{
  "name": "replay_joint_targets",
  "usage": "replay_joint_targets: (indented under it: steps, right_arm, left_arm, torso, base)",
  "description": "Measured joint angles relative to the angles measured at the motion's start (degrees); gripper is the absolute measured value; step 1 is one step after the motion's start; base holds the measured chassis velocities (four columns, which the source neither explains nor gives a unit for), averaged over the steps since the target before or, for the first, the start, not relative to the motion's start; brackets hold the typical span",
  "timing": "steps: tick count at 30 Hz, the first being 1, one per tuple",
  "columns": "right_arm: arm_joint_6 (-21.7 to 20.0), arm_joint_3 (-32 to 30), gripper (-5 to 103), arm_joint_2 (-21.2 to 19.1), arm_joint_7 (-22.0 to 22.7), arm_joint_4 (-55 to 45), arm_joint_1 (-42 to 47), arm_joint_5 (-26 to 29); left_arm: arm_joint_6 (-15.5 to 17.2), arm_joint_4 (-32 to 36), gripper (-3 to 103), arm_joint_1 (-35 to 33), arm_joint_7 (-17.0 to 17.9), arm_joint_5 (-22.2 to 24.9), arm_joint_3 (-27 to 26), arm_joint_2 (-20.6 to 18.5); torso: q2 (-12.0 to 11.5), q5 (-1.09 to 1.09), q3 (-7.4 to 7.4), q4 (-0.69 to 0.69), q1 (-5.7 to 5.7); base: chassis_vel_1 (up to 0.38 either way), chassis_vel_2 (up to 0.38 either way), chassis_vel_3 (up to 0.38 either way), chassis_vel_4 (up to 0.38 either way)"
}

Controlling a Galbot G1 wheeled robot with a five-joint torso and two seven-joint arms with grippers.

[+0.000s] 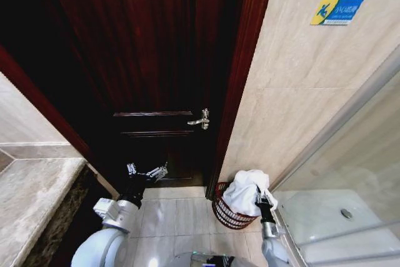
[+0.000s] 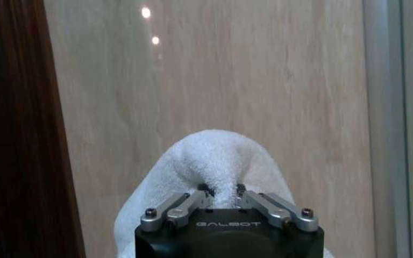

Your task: Discard the used towel into the hamper.

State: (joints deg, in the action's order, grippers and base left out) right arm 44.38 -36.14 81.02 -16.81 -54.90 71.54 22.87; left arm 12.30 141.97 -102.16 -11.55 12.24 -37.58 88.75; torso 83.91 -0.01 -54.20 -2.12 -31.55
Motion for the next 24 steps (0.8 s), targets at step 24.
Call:
replay_joint_targets:
  steps: [24]
  right_arm:
    - [-11.53,1.15,12,-0.88,-2.83,17.49,-10.19,0.47]
  left_arm:
    - [0.0,0.0,100,0.0,0.0,0.0,0.0,0.0]
  torso:
    - [0.0,0.01,0.0,0.0,0.0]
  base:
    - [0.0,0.0,0.0,0.0]
